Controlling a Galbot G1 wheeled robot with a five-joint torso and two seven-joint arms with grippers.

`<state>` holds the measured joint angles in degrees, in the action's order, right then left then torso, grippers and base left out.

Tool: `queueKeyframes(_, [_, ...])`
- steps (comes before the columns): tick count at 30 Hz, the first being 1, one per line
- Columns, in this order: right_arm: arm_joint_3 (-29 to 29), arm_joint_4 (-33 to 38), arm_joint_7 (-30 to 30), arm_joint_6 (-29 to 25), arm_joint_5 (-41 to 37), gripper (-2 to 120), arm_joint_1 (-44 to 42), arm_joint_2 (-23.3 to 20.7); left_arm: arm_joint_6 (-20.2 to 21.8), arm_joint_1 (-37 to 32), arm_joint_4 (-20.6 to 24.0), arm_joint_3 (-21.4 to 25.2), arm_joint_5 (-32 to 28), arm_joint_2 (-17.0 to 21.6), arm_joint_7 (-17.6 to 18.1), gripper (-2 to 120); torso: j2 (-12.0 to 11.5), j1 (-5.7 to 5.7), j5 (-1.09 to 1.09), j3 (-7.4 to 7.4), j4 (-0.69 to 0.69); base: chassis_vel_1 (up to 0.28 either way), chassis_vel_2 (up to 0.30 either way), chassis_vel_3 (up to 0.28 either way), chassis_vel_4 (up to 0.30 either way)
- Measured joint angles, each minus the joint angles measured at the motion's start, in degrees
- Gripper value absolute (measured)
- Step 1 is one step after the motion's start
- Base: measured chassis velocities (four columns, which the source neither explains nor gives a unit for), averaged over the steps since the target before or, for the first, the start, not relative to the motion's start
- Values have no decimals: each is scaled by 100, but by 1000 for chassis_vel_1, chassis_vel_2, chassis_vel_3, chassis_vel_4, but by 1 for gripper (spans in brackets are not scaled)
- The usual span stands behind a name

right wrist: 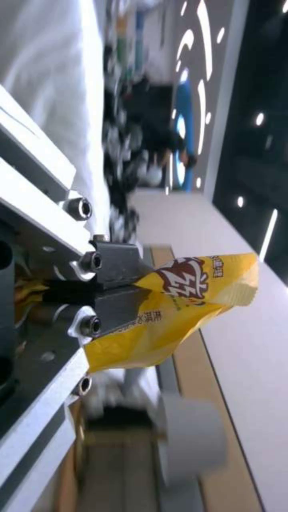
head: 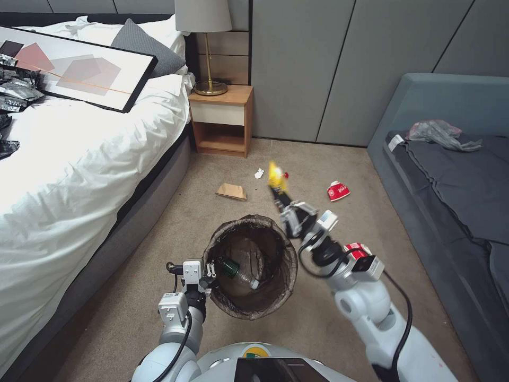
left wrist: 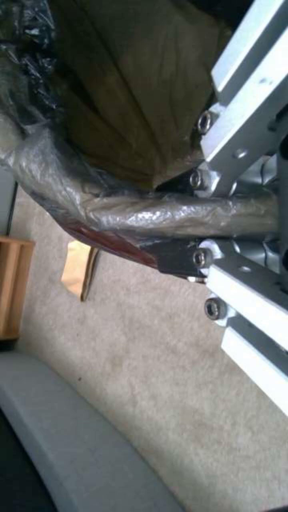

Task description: Pick up the trash bin, then pick up the garbage from the floor and place it into the trash bin.

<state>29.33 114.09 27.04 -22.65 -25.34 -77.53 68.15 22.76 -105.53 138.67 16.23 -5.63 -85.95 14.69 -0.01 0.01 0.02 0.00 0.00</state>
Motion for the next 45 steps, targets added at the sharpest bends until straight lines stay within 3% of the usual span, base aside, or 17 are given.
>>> queueKeyframes(3, [-442,589,-185,173,-205,0,-16,-129,16,2,-16,-72,-24,2,-16,2,0,0,-5,-1,1,0,0,0,0])
queueKeyframes(6, [-1686,1362,-444,581,-469,0,-106,-413,47,2,-48,-216,-31,-5,-42,2,0,0,-3,0,-1,0,0,0,0])
queueKeyframes(7, [-1686,1362,-444,581,-469,0,-106,-413,47,2,-48,-216,-31,-5,-42,2,0,0,-3,0,-1,0,0,0,0])
queueKeyframes(10, [-2604,1169,-487,686,-230,0,-113,-534,58,14,-69,-307,-11,-48,-49,2,1,-1,-2,0,0,0,0,0,0])
queueKeyframes(13, [-2901,719,-479,590,84,0,-134,-457,58,14,-72,-322,5,-68,-50,2,0,0,-2,0,0,0,0,0,0])
queueKeyframes(21, [-3027,128,-337,208,638,0,-510,-344,54,39,-74,-287,2,-89,-50,2,1,-1,-2,0,-1,0,0,0,0])
queueKeyframes(29, [-2698,-317,-135,-158,993,0,-717,-273,53,45,-58,-250,-5,-79,-47,2,1,-1,-2,0,0,0,0,0,0])
queueKeyframes(45, [-2431,-184,-93,-193,1130,58,-804,-319,60,45,-12,-192,-28,-89,-43,2,1,-1,-2,0,0,0,0,0,0])
